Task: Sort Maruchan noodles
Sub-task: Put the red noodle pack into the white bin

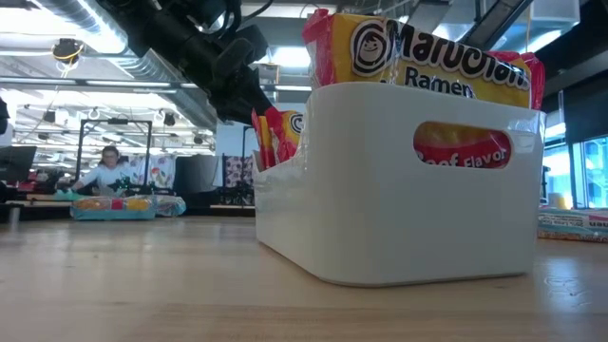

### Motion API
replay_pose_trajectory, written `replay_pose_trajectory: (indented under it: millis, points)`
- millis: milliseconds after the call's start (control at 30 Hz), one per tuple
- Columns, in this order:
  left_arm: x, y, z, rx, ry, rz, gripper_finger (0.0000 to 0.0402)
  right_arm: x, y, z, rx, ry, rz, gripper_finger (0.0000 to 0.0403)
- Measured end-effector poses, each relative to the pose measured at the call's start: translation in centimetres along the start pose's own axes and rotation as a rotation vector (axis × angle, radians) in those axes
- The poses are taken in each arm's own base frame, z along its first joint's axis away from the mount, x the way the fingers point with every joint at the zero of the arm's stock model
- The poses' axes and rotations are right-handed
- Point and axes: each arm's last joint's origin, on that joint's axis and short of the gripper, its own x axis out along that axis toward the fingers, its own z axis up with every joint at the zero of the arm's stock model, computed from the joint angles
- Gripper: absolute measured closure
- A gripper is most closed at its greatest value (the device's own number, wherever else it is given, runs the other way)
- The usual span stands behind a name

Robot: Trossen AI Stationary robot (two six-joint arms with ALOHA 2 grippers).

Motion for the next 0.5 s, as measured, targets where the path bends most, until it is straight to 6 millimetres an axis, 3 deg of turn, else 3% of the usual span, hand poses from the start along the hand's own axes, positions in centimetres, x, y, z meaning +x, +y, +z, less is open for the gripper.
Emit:
replay_pose_trajectory:
  millis: [267,500]
  points:
    - [0.0,0.0,0.0,-0.001,-0.002,-0.001,0.0295,-2.4,1.2,-0.1,-0.057,-0.011,-0.011,0.0293]
    - [0.0,0.0,0.1,-0.002,-0.006,-0.003,0.0295,-2.7,1.4,-0.3,-0.063,-0.010,-0.002,0.0367]
